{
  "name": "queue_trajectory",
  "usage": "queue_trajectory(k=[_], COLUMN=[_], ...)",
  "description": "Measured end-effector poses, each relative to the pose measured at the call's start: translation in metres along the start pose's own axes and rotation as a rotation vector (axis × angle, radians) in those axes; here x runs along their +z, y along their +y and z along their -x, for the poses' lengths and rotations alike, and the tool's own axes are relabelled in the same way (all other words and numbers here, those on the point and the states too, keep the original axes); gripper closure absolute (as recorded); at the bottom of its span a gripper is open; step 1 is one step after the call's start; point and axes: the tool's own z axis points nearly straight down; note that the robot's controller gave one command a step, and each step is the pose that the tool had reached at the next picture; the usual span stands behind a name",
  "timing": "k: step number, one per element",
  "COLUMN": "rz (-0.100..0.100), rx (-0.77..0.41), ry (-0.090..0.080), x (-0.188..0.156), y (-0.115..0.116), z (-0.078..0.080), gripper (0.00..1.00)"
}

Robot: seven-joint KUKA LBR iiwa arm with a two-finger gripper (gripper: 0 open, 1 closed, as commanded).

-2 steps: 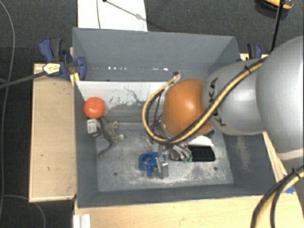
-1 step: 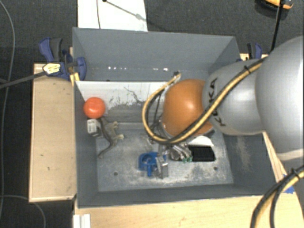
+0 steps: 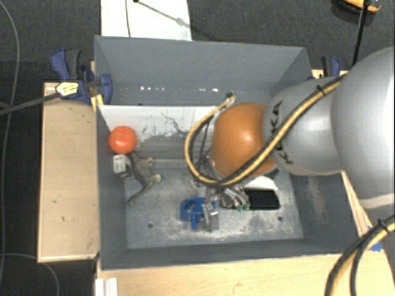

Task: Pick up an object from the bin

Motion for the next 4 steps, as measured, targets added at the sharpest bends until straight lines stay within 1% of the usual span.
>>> queue_trajectory(k=[4], rz=[0.000], rx=[-0.004], ry=[0.000], x=[-0.0001], y=[-0.0001], z=[0.0003], gripper=[1.00])
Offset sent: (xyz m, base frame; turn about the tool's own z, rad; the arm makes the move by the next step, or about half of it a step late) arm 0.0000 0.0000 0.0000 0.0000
